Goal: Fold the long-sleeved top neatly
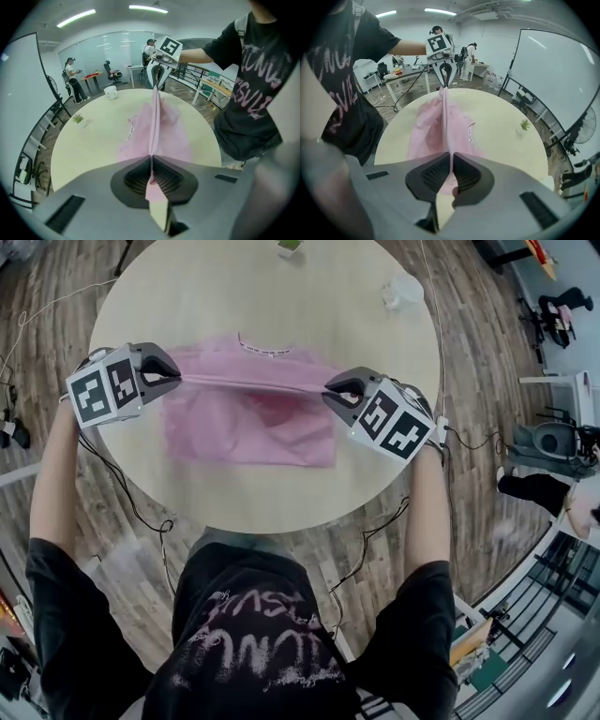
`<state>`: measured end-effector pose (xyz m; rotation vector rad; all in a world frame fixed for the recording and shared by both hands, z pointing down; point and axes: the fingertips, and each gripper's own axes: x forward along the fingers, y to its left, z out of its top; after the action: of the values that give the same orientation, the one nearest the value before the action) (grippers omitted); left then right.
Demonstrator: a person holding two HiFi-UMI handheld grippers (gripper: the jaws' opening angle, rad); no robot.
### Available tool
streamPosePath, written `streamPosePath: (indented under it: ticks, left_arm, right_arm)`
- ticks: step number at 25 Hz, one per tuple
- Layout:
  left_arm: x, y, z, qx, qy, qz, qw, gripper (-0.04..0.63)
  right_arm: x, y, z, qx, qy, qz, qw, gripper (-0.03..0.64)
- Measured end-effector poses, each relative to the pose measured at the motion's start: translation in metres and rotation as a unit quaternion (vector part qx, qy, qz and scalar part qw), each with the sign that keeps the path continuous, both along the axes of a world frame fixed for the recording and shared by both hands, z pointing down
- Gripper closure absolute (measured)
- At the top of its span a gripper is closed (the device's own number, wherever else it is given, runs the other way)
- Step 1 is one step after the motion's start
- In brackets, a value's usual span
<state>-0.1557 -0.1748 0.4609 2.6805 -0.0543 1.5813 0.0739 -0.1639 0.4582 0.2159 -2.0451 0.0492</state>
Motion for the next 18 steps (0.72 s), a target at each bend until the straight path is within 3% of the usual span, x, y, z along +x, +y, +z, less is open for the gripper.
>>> streamPosePath:
  ticks: [10, 14, 18]
  left_arm:
    - [0.000, -0.066, 0.039, -0.029, -0.011, -0.001, 0.9995, 0.569]
    - [0.001, -0.076, 0.073, -0.045, -0.006, -0.021, 0.9987, 0.569]
    - [0.004, -0.093, 0.091, -0.028, 0.015, -0.051, 0.9982, 0.565]
  right_arm:
    - [-0.002, -0.060, 0.037, -0.032, 0.021, 0.026, 0.999, 0.586]
    - [-0.002, -0.063, 0.073, -0.052, 0.036, 0.034, 0.997, 0.586]
    - [-0.001, -0.077, 0.090, -0.037, 0.018, 0.066, 0.997, 0.561]
